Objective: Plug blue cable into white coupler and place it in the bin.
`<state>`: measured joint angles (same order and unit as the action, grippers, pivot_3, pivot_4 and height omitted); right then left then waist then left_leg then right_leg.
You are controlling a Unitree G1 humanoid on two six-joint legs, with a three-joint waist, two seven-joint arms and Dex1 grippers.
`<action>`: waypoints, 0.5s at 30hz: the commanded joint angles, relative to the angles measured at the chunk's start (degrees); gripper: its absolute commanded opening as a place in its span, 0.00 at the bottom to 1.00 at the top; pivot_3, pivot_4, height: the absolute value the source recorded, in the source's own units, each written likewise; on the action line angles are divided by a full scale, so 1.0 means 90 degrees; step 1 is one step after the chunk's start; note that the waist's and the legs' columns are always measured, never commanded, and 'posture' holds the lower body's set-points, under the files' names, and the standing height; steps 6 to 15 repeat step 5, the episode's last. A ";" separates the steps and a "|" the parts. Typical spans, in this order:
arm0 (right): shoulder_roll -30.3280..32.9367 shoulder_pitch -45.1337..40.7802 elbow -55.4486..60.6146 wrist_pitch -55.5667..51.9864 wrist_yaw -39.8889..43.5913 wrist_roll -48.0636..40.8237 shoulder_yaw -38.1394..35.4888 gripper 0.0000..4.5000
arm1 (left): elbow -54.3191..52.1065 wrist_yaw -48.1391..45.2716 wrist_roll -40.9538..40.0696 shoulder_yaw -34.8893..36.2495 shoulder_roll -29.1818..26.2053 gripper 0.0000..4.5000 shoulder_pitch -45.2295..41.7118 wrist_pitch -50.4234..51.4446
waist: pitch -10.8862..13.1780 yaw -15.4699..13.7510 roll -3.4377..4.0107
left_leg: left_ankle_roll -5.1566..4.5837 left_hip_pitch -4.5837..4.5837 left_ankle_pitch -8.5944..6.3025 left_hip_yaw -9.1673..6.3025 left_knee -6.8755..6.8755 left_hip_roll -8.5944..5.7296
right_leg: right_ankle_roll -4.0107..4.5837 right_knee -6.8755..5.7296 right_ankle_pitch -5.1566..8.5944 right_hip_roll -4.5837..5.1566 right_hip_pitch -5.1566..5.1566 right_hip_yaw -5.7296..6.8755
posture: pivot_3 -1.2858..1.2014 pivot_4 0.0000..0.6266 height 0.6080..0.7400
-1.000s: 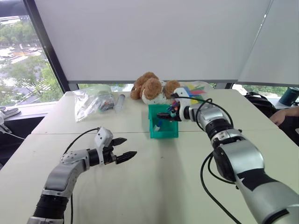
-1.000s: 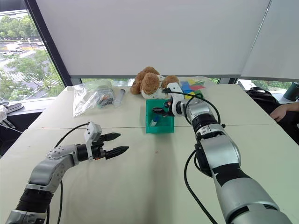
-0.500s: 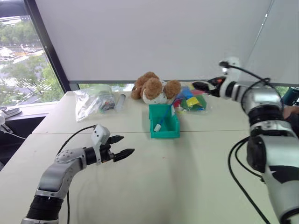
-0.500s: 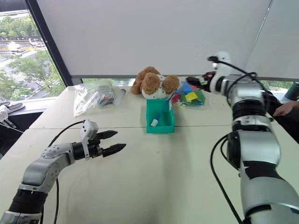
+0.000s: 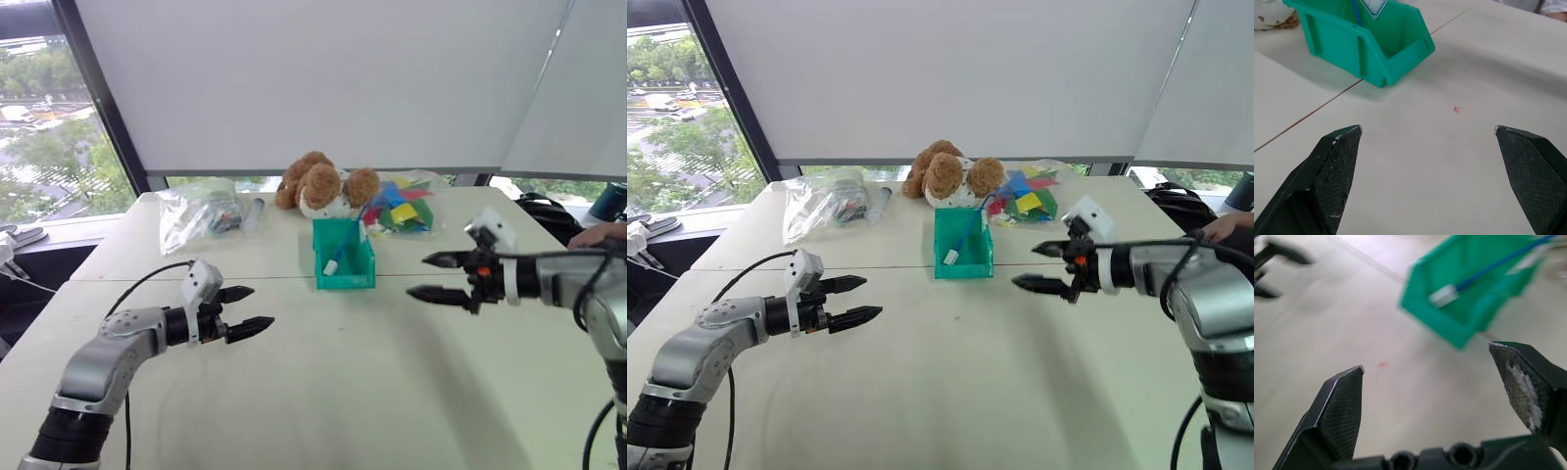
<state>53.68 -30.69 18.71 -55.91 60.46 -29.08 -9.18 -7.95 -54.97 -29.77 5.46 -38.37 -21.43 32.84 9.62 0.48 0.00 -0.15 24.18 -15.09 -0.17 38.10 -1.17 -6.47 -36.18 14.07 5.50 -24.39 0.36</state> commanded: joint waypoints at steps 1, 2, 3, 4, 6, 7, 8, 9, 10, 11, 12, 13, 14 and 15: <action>0.0069 0.0384 0.0789 -0.0215 -0.0244 -0.0448 -0.0572 0.99 | -0.0427 0.0014 -0.0270 0.0265 -0.0163 1.00 -0.0099 0.0133 | 0.0001 -0.0013 -0.0002 | 0.0000 -0.0001 0.0000 0.0000 0.0002 -0.0001 | 0.0000 0.0001 0.0000 0.0001 0.0003 0.0000 | 0.52 0.24 1.00; 0.0083 0.0541 0.0926 -0.0275 -0.0295 -0.0540 -0.0681 0.99 | -0.0515 0.0048 -0.0327 0.0296 -0.0182 1.00 -0.0087 0.0187 | 0.0001 -0.0026 -0.0006 | -0.0001 -0.0001 0.0000 0.0000 0.0004 -0.0001 | 0.0000 0.0001 0.0000 0.0002 0.0003 0.0000 | 0.52 0.24 1.00; 0.0101 0.0658 0.1018 -0.0324 -0.0341 -0.0630 -0.0790 0.99 | -0.0600 0.0081 -0.0377 0.0323 -0.0193 1.00 -0.0066 0.0230 | 0.0001 -0.0039 -0.0007 | -0.0001 -0.0001 -0.0001 -0.0002 0.0004 -0.0002 | 0.0000 0.0003 0.0000 0.0002 0.0005 0.0000 | 0.52 0.24 1.00; 0.0113 0.0727 0.1069 -0.0353 -0.0395 -0.0699 -0.0879 0.99 | -0.0671 0.0109 -0.0419 0.0344 -0.0199 1.00 -0.0039 0.0266 | 0.0001 -0.0049 -0.0007 | -0.0002 -0.0001 -0.0001 -0.0002 0.0004 -0.0001 | 0.0000 0.0004 0.0000 0.0002 0.0006 0.0000 | 0.52 0.24 1.00; 0.0113 0.0768 0.1099 -0.0384 -0.0466 -0.0754 -0.0957 0.99 | -0.0749 0.0135 -0.0505 0.0388 -0.0181 1.00 0.0003 0.0314 | 0.0001 -0.0049 -0.0007 | -0.0002 -0.0001 -0.0001 -0.0001 0.0004 -0.0002 | 0.0001 0.0004 0.0000 0.0002 0.0006 0.0000 | 0.52 0.24 1.00; 0.0113 0.0768 0.1099 -0.0384 -0.0466 -0.0754 -0.0957 0.99 | -0.0749 0.0135 -0.0505 0.0388 -0.0181 1.00 0.0003 0.0314 | 0.0001 -0.0049 -0.0007 | -0.0002 -0.0001 -0.0001 -0.0001 0.0004 -0.0002 | 0.0001 0.0004 0.0000 0.0002 0.0006 0.0000 | 0.52 0.24 1.00; 0.0113 0.0768 0.1099 -0.0384 -0.0466 -0.0754 -0.0957 0.99 | -0.0749 0.0135 -0.0505 0.0388 -0.0181 1.00 0.0003 0.0314 | 0.0001 -0.0049 -0.0007 | -0.0002 -0.0001 -0.0001 -0.0001 0.0004 -0.0002 | 0.0001 0.0004 0.0000 0.0002 0.0006 0.0000 | 0.52 0.24 1.00; 0.0113 0.0768 0.1099 -0.0384 -0.0466 -0.0754 -0.0957 0.99 | -0.0749 0.0135 -0.0505 0.0388 -0.0181 1.00 0.0003 0.0314 | 0.0001 -0.0049 -0.0007 | -0.0002 -0.0001 -0.0001 -0.0001 0.0004 -0.0002 | 0.0001 0.0004 0.0000 0.0002 0.0006 0.0000 | 0.52 0.24 1.00; 0.0113 0.0768 0.1099 -0.0384 -0.0466 -0.0754 -0.0957 0.99 | -0.0749 0.0135 -0.0505 0.0388 -0.0181 1.00 0.0003 0.0314 | 0.0001 -0.0049 -0.0007 | -0.0002 -0.0001 -0.0001 -0.0001 0.0004 -0.0002 | 0.0001 0.0004 0.0000 0.0002 0.0006 0.0000 | 0.52 0.24 1.00; 0.0113 0.0768 0.1099 -0.0384 -0.0466 -0.0754 -0.0957 0.99 | -0.0749 0.0135 -0.0505 0.0388 -0.0181 1.00 0.0003 0.0314 | 0.0001 -0.0049 -0.0007 | -0.0002 -0.0001 -0.0001 -0.0001 0.0004 -0.0002 | 0.0001 0.0004 0.0000 0.0002 0.0006 0.0000 | 0.52 0.24 1.00; 0.0113 0.0768 0.1099 -0.0384 -0.0466 -0.0754 -0.0957 0.99 | -0.0749 0.0135 -0.0505 0.0388 -0.0181 1.00 0.0003 0.0314 | 0.0001 -0.0049 -0.0007 | -0.0002 -0.0001 -0.0001 -0.0001 0.0004 -0.0002 | 0.0001 0.0004 0.0000 0.0002 0.0006 0.0000 | 0.52 0.24 1.00; 0.0113 0.0768 0.1099 -0.0384 -0.0466 -0.0754 -0.0957 0.99 | -0.0749 0.0135 -0.0505 0.0388 -0.0181 1.00 0.0003 0.0314 | 0.0001 -0.0049 -0.0007 | -0.0002 -0.0001 -0.0001 -0.0001 0.0004 -0.0002 | 0.0001 0.0004 0.0000 0.0002 0.0006 0.0000 | 0.52 0.24 1.00; 0.0113 0.0768 0.1099 -0.0384 -0.0466 -0.0754 -0.0957 0.99 | -0.0749 0.0135 -0.0505 0.0388 -0.0181 1.00 0.0003 0.0314 | 0.0001 -0.0049 -0.0007 | -0.0002 -0.0001 -0.0001 -0.0001 0.0004 -0.0002 | 0.0001 0.0004 0.0000 0.0002 0.0006 0.0000 | 0.52 0.24 1.00; 0.0113 0.0768 0.1099 -0.0384 -0.0466 -0.0754 -0.0957 0.99 | -0.0749 0.0135 -0.0505 0.0388 -0.0181 1.00 0.0003 0.0314 | 0.0001 -0.0049 -0.0007 | -0.0002 -0.0001 -0.0001 -0.0001 0.0004 -0.0002 | 0.0001 0.0004 0.0000 0.0002 0.0006 0.0000 | 0.52 0.24 1.00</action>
